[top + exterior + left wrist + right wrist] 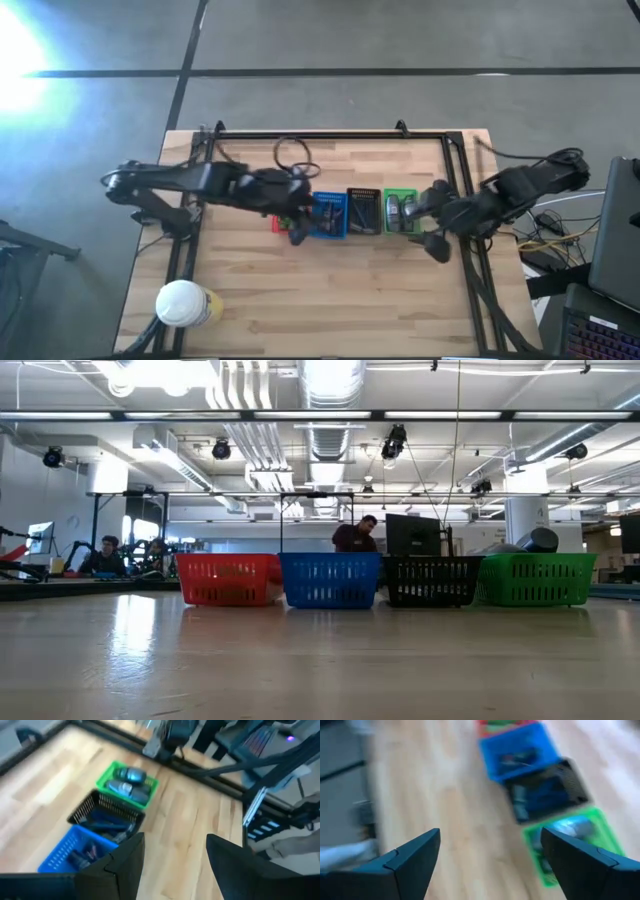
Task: Pick & Place Travel size toiletries
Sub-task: Return to Home Position
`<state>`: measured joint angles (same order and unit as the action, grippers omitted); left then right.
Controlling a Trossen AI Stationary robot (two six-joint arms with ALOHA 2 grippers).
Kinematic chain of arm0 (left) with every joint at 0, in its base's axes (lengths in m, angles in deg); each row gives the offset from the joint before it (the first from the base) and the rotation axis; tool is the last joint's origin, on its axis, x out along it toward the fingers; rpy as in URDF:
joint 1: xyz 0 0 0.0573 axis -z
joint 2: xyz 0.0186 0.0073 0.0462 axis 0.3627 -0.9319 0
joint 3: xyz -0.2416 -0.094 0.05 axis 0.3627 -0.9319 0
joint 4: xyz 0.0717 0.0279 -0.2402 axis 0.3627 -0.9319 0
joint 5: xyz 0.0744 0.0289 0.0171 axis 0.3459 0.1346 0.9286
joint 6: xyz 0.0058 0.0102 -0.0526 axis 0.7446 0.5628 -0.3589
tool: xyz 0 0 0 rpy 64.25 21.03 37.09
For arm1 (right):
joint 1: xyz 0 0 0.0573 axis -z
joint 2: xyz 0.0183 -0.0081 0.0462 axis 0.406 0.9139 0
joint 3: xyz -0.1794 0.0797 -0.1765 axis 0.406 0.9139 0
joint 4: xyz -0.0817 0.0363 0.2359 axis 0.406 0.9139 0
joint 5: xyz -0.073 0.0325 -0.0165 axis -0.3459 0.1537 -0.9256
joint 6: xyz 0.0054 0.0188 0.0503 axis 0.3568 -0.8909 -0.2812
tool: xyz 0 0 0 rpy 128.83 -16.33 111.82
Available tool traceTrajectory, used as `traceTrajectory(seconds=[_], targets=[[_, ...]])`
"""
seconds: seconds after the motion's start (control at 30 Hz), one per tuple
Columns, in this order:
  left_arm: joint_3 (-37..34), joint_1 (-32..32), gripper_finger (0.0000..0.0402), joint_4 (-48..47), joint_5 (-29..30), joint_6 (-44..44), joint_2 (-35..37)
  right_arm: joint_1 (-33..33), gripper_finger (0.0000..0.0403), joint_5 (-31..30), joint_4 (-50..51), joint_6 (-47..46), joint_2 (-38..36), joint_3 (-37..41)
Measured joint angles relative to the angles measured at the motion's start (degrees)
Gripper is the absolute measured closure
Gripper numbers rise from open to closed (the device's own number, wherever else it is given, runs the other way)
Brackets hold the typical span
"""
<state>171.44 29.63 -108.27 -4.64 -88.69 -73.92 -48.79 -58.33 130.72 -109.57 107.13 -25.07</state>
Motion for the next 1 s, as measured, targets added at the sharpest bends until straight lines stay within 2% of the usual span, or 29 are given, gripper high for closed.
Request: traceTrajectory(seconds=[0.1, 0.17, 0.23, 0.33, 0.5, 0.63, 0.7, 0.77, 0.83, 0.87, 0.93, 1.0], targets=[[-0.2, 1.2, 0.0184, 0.9, 1.9, 3.1, 2.8, 0.3, 0.0051, 4.2, -7.1, 4.8, -4.7, 2.6], [-1.7, 2.0, 0.0184, 4.0, 5.2, 5.1, 4.2, 1.4, 0.0046, 7.5, -12.1, 7.0, -9.2, 7.0], [-4.8, 2.0, 0.0184, 8.1, 5.9, 6.5, 5.4, 3.1, 0.0043, 10.3, -17.6, 7.9, -14.7, 12.3], [-11.3, 1.8, 0.0184, 14.5, 4.3, 8.0, 7.5, 5.7, 0.0042, 12.9, -23.1, 7.4, -23.5, 21.1], [-26.9, 1.7, 0.0184, 28.3, -1.6, 9.3, 14.6, 8.2, 0.0053, 14.4, -32.0, 7.1, -36.8, 33.3], [-40.6, 0.5, 0.0184, 38.2, -1.7, 9.6, 23.5, 8.4, 0.0065, 8.6, -36.7, 9.9, -45.5, 39.8], [-46.3, 0.2, 0.0184, 40.7, -1.9, 10.5, 29.0, 8.4, 0.0071, 2.4, -36.4, 10.1, -49.0, 42.1], [-51.1, -0.2, 0.0184, 41.1, -2.2, 10.9, 35.0, 8.4, 0.0076, -7.0, -35.4, 9.6, -52.4, 44.1], [-55.4, -0.5, 0.0184, 41.0, -2.1, 11.3, 40.9, 8.4, 0.0083, -12.5, -35.2, 3.1, -55.6, 45.9], [-57.4, -0.5, 0.0184, 41.0, -2.1, 11.7, 43.9, 8.4, 0.0085, -13.1, -35.6, 2.0, -57.1, 46.8], [-61.1, -0.5, 0.0184, 41.0, -2.1, 12.6, 49.8, 8.4, 0.0091, -12.2, -39.4, 6.3, -59.7, 49.1], [-64.7, -0.6, 0.0184, 41.0, -2.2, 13.6, 55.6, 8.3, 0.0096, -6.8, -46.4, 13.6, -62.5, 52.0]])
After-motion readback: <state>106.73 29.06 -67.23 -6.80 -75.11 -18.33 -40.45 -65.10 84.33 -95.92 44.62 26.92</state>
